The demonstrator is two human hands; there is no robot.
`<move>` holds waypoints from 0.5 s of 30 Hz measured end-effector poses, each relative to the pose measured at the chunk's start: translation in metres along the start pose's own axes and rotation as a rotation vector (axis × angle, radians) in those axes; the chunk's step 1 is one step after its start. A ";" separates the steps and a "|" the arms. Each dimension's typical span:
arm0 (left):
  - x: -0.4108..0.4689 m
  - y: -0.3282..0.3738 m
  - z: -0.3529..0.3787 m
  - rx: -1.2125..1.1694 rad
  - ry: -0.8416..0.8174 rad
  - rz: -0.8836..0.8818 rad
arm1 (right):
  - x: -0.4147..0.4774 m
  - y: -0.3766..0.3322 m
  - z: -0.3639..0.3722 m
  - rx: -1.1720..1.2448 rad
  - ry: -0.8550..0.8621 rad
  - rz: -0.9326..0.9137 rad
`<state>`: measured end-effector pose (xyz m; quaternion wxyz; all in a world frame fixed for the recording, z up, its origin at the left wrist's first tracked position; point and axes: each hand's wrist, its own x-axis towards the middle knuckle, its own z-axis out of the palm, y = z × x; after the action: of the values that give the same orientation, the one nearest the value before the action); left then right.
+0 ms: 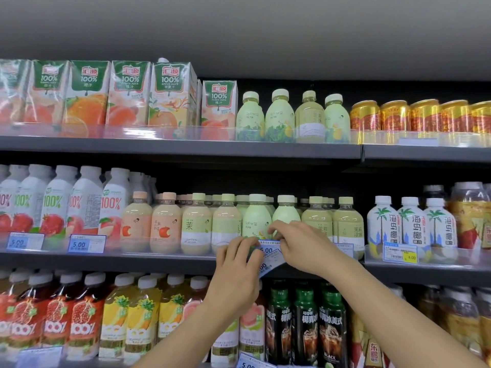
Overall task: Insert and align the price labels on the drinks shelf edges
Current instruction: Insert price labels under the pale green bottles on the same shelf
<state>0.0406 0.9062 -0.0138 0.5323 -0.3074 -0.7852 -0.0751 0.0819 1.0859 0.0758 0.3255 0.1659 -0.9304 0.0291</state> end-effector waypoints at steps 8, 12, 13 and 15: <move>-0.010 -0.011 -0.008 -0.011 0.023 0.055 | 0.020 0.002 -0.007 0.053 0.073 0.037; -0.016 -0.029 -0.019 -0.020 0.058 0.009 | 0.026 -0.013 -0.016 0.046 0.278 -0.037; -0.021 -0.036 -0.023 -0.019 0.069 -0.018 | 0.027 -0.021 -0.016 0.064 0.309 -0.052; -0.035 -0.055 -0.031 -0.008 0.083 -0.070 | 0.030 -0.041 -0.009 0.081 0.344 -0.082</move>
<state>0.0428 0.8343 -0.0199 0.5601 -0.2785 -0.7725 -0.1096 0.0788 1.0400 0.0986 0.4740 0.2095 -0.8514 0.0814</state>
